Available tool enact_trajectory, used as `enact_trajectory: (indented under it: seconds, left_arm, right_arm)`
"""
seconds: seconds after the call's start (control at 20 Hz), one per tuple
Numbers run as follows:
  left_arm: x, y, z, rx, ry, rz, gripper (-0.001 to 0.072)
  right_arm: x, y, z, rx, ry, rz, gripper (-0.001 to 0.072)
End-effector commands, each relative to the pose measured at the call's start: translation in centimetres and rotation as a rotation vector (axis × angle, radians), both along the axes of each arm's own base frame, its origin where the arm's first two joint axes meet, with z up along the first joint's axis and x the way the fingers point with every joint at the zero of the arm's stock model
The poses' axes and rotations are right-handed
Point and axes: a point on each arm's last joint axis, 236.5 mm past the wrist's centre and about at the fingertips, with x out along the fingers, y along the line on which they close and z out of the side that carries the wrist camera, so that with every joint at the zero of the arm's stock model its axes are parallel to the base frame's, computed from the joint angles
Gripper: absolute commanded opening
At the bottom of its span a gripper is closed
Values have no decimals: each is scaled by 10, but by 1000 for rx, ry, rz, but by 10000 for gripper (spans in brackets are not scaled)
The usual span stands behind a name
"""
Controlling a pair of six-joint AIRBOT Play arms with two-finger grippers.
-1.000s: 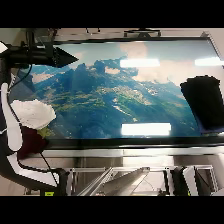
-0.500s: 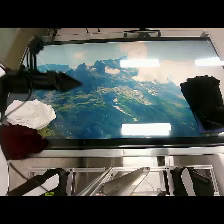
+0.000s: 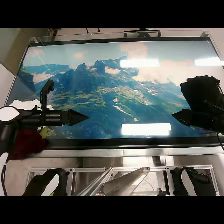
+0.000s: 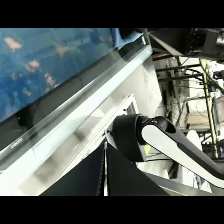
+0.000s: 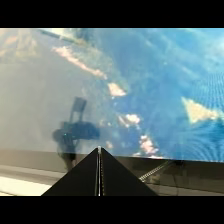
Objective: Fold the shirts.
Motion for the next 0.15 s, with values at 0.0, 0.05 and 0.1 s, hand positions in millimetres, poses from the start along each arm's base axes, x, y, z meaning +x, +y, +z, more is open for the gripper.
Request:
enact_trajectory:
  seconds: [0.0, 0.05, 0.1]
  left_arm:
    - [-10, 1, -7, 5, 4, 15, 7]
    - [-12, 1, -9, 6, 6, 16, 7]
    - [-14, 1, -10, 5, 9, 15, 7]
  right_arm:
    - [0, 3, 0, 5, -2, 6, 31]
    - [0, 3, 0, 5, -3, 6, 31]
    - [0, 3, 0, 5, -3, 6, 32]
